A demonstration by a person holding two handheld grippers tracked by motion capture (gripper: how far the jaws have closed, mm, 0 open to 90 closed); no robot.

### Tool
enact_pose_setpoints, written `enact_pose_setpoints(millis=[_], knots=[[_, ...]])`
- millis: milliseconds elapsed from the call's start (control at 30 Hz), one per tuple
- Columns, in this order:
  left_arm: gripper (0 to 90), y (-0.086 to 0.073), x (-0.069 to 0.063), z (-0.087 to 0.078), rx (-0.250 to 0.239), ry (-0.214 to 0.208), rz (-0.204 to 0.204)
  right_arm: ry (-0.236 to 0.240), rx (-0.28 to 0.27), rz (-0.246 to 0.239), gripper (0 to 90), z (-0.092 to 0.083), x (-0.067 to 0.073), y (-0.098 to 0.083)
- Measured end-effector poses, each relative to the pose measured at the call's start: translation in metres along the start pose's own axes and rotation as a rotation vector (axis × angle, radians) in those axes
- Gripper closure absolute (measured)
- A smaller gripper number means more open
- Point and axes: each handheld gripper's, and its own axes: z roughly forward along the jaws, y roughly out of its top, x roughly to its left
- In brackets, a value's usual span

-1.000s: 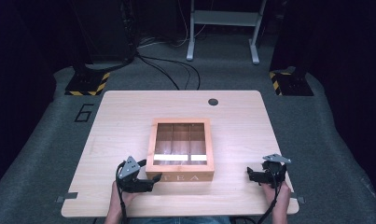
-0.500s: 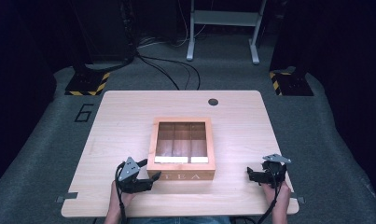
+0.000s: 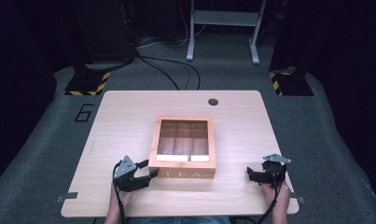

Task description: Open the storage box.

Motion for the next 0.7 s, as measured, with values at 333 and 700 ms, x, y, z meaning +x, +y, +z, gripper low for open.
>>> enact_pose_setpoints(millis=[333,700], knots=[[42.9,0.0027,0.0001,0.0017,-0.027,0.014,0.013,0.000,0.000,-0.001,1.5,0.0000,-0.0001,0.0000],[43.3,0.0095,-0.0003,0.0050,-0.062,0.030,0.041,-0.001,-0.001,-0.001,1.5,0.0000,0.0000,0.0000]])
